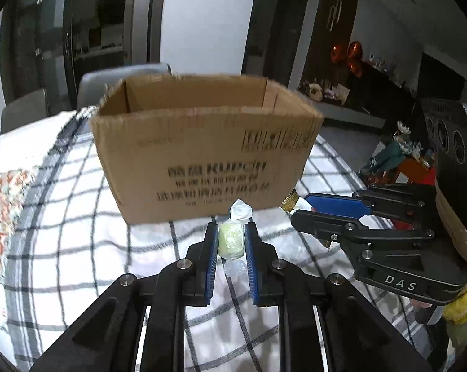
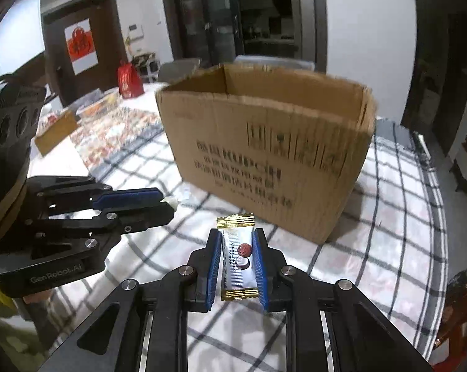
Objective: Organize snacks
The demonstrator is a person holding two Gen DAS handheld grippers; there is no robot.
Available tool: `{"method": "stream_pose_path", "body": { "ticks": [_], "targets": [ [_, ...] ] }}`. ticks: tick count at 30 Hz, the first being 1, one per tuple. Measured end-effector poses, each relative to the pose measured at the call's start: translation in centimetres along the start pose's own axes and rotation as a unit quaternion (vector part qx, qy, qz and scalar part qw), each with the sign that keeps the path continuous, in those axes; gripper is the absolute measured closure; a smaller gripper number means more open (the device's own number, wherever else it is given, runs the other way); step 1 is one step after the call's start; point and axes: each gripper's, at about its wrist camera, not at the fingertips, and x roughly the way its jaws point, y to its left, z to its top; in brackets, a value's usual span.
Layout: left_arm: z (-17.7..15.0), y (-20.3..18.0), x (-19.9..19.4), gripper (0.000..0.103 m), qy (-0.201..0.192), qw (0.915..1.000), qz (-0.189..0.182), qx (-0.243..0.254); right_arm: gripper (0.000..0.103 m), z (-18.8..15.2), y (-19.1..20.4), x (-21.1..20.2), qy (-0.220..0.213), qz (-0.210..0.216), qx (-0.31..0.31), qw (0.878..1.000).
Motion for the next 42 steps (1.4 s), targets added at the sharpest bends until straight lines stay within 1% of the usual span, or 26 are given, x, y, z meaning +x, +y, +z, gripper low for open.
{"method": "stream_pose_path", "body": {
  "ticks": [7,12,14,18,24,28,29,30,31,32,34,37,39,40,42],
  "targets": [
    [3.1,0.5,-2.5,0.085,-0.042,0.9991,0.01,0.005,0.081,3.0,0.5,-2.6,-0.058,-0.016,0.022,0.998],
    [5.6,0.9,-3.2,0.085,-0.067,0.9975,0.012,0.016,0.081,5.2,0.5,-3.3,-0.085,-0.019,0.027,0.996],
    [6.4,1.0,-3.2,0.085,-0.073,0.9969,0.017,0.021,0.081,6.1,0.4,-3.3,-0.093,-0.027,0.027,0.995],
    [8.5,2.2,-2.3,0.085,-0.076,0.9968,0.021,0.018,0.081,7.8,-0.1,-3.0,-0.102,-0.032,0.028,0.994],
    [10.9,3.2,-0.6,0.085,-0.08,0.9959,0.03,0.031,0.081,9.9,-0.9,-2.1,-0.109,-0.045,0.029,0.993],
    [12.0,3.7,0.8,0.085,-0.081,0.9958,0.028,0.033,0.08,10.5,-1.8,-1.2,-0.109,-0.068,0.037,0.991],
    [12.1,3.6,0.9,0.08,-0.082,0.9957,0.031,0.032,0.08,10.5,-2.0,-1.0,-0.108,-0.074,0.039,0.991],
    [12.3,3.8,1.2,0.072,-0.081,0.9957,0.032,0.032,0.078,10.6,-2.2,-0.9,-0.105,-0.079,0.04,0.99],
    [12.4,3.9,1.3,0.068,-0.081,0.9958,0.032,0.03,0.071,10.6,-2.4,-0.8,-0.104,-0.085,0.044,0.99],
    [12.4,3.9,1.4,0.066,-0.081,0.9957,0.034,0.03,0.065,10.6,-2.5,-0.8,-0.104,-0.09,0.046,0.989],
    [12.3,3.6,1.2,0.065,-0.081,0.9954,0.038,0.033,0.065,10.5,-2.4,-1.0,-0.105,-0.096,0.045,0.989],
    [11.9,3.3,0.5,0.062,-0.082,0.995,0.045,0.034,0.065,10.4,-2.3,-1.6,-0.103,-0.097,0.046,0.989],
    [11.6,3.0,-0.3,0.056,-0.086,0.9944,0.051,0.035,0.059,10.1,-2.1,-2.2,-0.105,-0.1,0.047,0.988],
    [11.4,3.0,-0.7,0.054,-0.089,0.9941,0.052,0.034,0.055,10.0,-2.0,-2.6,-0.108,-0.101,0.048,0.988],
    [11.0,2.7,-1.8,0.049,-0.093,0.9938,0.053,0.033,0.055,9.7,-1.6,-3.5,-0.114,-0.102,0.053,0.987]
  ]
}}
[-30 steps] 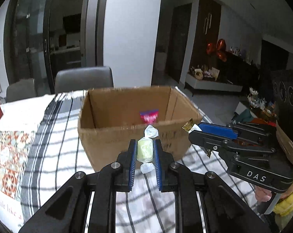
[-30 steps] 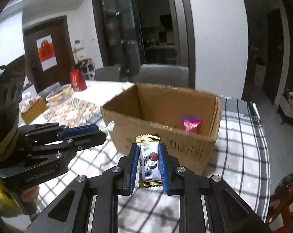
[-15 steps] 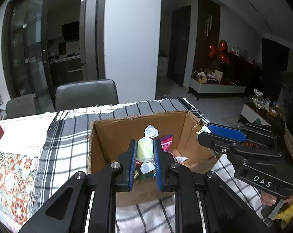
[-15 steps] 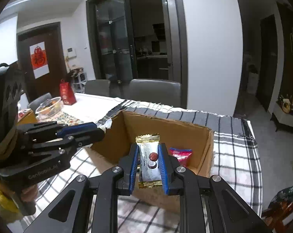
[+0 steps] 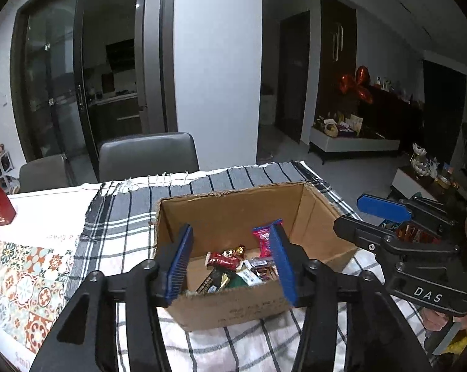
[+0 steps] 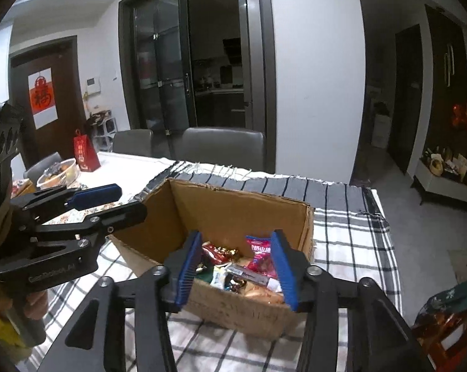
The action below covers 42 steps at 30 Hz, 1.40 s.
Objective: Organize snacks
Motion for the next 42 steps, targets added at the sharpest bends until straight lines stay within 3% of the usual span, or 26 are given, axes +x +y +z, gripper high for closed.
{"method": "stream_pose_path", "body": {
  "ticks": [10,17,28,42],
  "targets": [
    [-1.3,-0.7,-7.2,0.019,-0.028,0.9989,0.034,-0.011,0.027,-1.1,1.4,-7.9,-0.045,-0.049,0.032,0.997],
    [-3.7,-1.3,-12.2,0.004,-0.043,0.9977,0.049,-0.016,0.018,-2.8,3.7,-13.0,-0.061,-0.087,0.027,0.994],
    [-7.6,-2.6,-18.0,0.0,-0.059,0.9956,0.071,-0.013,0.013,-6.3,6.3,-17.9,-0.053,-0.091,0.05,0.993],
    [-10.8,-3.4,-20.6,0.0,-0.043,0.9941,0.098,-0.02,0.013,-9.3,6.9,-19.9,-0.033,-0.088,0.079,0.992]
  ]
}}
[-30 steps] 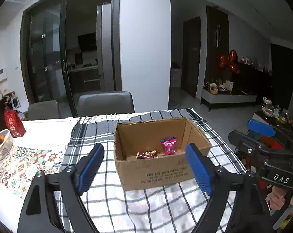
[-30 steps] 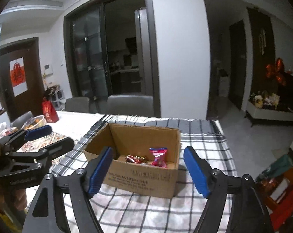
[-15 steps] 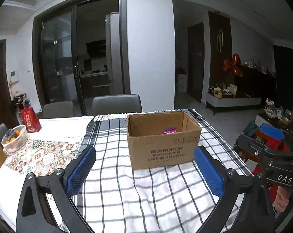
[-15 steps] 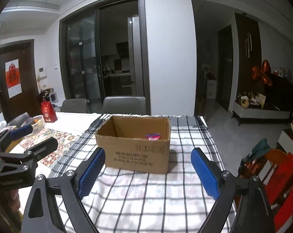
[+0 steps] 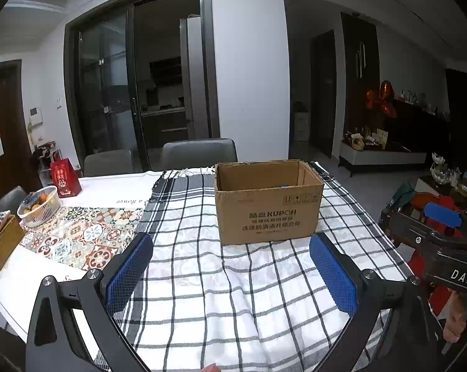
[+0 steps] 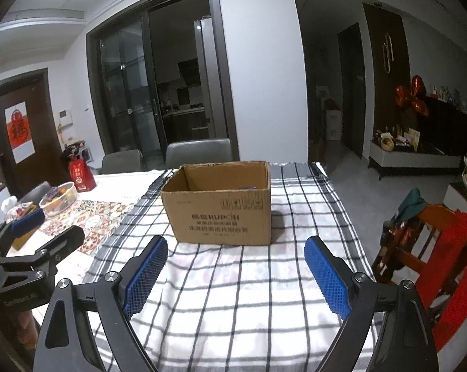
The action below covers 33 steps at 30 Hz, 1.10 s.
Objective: Organize snacks
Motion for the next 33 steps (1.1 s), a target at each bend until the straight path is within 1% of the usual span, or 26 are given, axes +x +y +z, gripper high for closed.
{"method": "stream_pose_path", "body": {
  "ticks": [9,33],
  "targets": [
    [-0.6,-0.2,-0.7,0.0,0.0,1.0,0.001,-0.001,0.013,-0.5,-0.2,-0.4,-0.002,-0.008,-0.001,1.0],
    [-0.9,-0.4,-1.1,0.0,0.002,1.0,0.003,-0.002,0.013,-0.6,-0.1,-1.2,-0.009,-0.005,-0.003,1.0]
  ]
}}
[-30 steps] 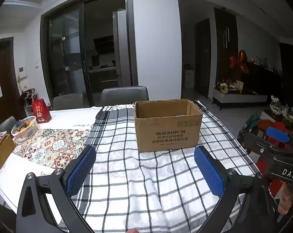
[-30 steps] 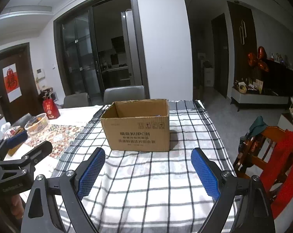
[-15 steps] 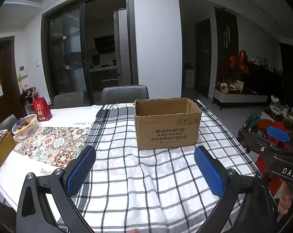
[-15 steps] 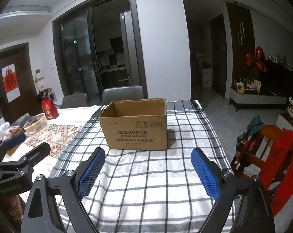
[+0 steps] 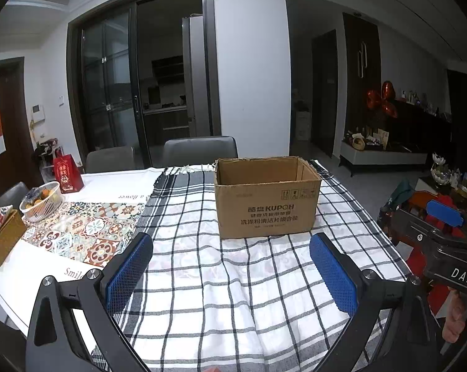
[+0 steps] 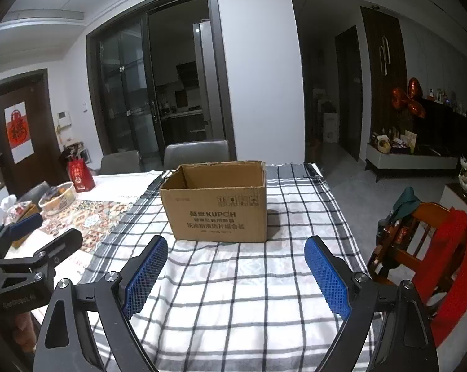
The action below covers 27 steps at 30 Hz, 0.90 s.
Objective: Organize snacks
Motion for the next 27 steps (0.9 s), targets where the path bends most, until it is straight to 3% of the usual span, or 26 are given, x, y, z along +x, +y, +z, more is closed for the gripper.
{"method": "stream_pose_path", "body": {
  "ticks": [27],
  "targets": [
    [-0.57,-0.09,0.41,0.0,0.006,1.0,0.002,0.002,0.013,-0.44,-0.56,0.43,0.005,-0.001,0.007,1.0]
  ]
}}
